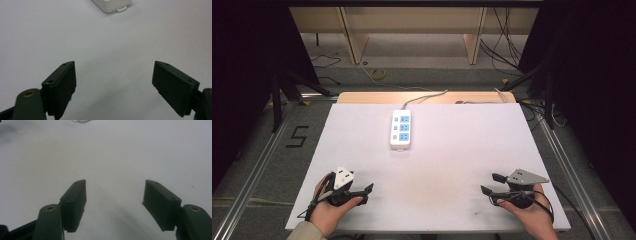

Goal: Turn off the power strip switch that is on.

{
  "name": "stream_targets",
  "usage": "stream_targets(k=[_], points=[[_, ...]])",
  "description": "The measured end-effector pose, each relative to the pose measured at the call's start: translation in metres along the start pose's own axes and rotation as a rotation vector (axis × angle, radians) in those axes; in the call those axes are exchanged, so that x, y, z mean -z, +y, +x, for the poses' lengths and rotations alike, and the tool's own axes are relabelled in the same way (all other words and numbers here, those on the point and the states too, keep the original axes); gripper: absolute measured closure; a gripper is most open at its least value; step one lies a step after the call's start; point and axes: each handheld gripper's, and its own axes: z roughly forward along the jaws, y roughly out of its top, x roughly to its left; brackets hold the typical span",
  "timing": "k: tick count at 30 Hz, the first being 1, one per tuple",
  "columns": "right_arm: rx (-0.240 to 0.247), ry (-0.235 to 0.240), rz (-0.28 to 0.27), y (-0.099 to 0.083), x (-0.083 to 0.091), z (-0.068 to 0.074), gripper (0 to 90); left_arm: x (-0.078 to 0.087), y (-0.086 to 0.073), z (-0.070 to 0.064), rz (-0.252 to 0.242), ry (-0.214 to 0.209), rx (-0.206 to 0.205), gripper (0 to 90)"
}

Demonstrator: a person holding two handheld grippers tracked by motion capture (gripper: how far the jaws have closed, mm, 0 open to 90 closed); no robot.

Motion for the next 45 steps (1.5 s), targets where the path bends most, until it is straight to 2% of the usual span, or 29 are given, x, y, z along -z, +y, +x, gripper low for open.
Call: stream_targets(k=[4,7,10,13,15,16,21,27,31,45], points=[[-0.002,-0.005,0.000,0.000,0.001,0.000,35.8,0.001,0.001,0.001,-0.009,0.008,0.005,24.2],[-0.002,-0.004,-0.001,0.000,0.001,0.001,35.8,0.003,0.001,0.001,-0.016,0.018,0.001,33.8],[-0.002,-0.003,0.000,0.000,0.001,0.001,35.8,0.005,0.002,0.002,-0.016,0.038,-0.028,57.3],[-0.003,-0.004,-0.001,0.000,0.001,0.000,35.8,0.006,0.002,0.003,0.011,0.046,-0.043,78.7],[-0.003,-0.003,-0.001,0.000,0.001,0.000,35.8,0.007,0.002,0.003,0.024,0.044,-0.035,87.7],[-0.002,-0.003,0.000,0.000,0.001,0.000,35.8,0.008,0.003,0.003,0.029,0.043,-0.034,89.2],[-0.002,-0.003,0.000,0.000,0.001,0.001,35.9,0.009,0.006,0.002,0.035,0.032,-0.004,89.5],[-0.002,-0.004,-0.001,0.000,0.001,0.001,35.9,0.009,0.012,0.001,0.045,0.033,0.000,89.6],[0.000,-0.003,0.003,0.000,0.001,0.001,35.9,0.009,0.013,-0.002,0.045,0.015,0.016,89.5],[-0.002,-0.002,0.005,-0.001,0.000,0.001,35.9,0.003,0.028,-0.006,0.051,0.015,0.036,89.6]])
